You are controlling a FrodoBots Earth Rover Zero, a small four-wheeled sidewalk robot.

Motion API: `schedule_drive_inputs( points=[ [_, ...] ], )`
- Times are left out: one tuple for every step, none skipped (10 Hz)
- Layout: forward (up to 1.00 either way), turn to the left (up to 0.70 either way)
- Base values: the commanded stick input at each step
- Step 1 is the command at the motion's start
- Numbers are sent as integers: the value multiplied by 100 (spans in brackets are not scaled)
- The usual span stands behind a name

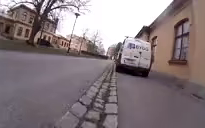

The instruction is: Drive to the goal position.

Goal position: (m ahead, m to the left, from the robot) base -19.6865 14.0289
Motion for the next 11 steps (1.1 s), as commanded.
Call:
schedule_drive_inputs(
  points=[
    [70, 35],
    [70, 35],
    [70, 0],
    [70, 0],
    [70, 0],
    [70, 0],
    [70, 0],
    [70, 0],
    [70, 0],
    [70, 0],
    [70, 0]
  ],
)
